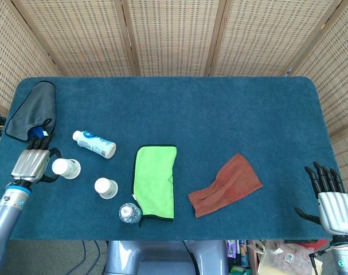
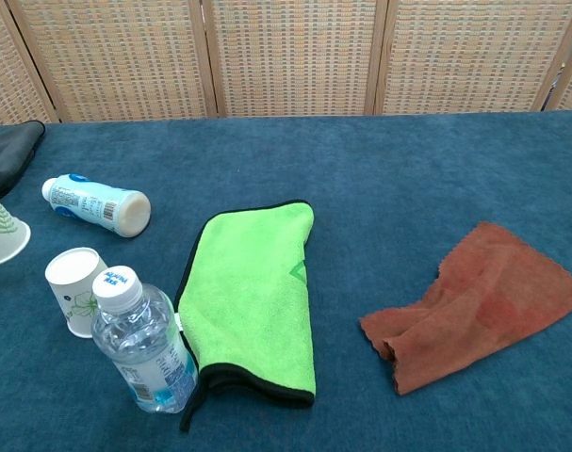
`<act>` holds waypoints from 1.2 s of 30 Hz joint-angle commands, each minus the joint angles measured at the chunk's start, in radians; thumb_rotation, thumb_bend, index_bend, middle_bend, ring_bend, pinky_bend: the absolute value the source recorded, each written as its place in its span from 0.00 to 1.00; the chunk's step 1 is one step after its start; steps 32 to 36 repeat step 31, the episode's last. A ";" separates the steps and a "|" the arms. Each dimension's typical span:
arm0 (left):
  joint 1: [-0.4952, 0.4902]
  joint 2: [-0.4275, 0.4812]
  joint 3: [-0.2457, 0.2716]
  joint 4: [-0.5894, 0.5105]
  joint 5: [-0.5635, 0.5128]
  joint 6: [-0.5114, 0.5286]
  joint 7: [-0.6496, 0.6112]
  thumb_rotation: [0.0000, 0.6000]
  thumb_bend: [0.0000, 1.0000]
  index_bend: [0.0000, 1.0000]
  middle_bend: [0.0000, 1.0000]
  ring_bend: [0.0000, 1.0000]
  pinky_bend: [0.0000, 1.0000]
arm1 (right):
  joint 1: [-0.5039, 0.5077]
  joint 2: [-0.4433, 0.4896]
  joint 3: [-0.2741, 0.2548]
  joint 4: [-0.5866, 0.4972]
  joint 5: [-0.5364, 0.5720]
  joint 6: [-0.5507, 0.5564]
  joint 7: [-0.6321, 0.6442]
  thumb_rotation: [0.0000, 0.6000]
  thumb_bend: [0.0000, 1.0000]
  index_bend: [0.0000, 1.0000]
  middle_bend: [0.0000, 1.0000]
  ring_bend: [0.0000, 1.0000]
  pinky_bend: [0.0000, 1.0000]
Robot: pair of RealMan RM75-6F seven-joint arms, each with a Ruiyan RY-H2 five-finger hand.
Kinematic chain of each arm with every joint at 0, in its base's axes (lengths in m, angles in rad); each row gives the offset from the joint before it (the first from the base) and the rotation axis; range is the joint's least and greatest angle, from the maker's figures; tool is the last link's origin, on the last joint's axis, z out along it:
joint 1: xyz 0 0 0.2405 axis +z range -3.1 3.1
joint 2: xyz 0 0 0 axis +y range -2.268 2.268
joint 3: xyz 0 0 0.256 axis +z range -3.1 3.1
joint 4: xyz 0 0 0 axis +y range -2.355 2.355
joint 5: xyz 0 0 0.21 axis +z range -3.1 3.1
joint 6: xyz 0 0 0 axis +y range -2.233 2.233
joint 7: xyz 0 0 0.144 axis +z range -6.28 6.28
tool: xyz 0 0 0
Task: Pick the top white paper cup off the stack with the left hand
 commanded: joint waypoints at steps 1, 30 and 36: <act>-0.001 -0.056 0.015 0.054 -0.003 -0.023 0.012 1.00 0.24 0.43 0.00 0.00 0.00 | 0.000 0.000 0.000 0.000 0.001 0.000 0.001 1.00 0.12 0.00 0.00 0.00 0.00; 0.296 -0.112 0.078 -0.022 0.397 0.447 -0.097 1.00 0.24 0.00 0.00 0.00 0.00 | 0.008 -0.004 -0.001 0.003 -0.002 -0.013 -0.005 1.00 0.12 0.00 0.00 0.00 0.00; 0.307 -0.116 0.080 -0.016 0.406 0.462 -0.090 1.00 0.24 0.00 0.00 0.00 0.00 | 0.008 -0.004 -0.001 0.002 -0.003 -0.011 -0.007 1.00 0.12 0.00 0.00 0.00 0.00</act>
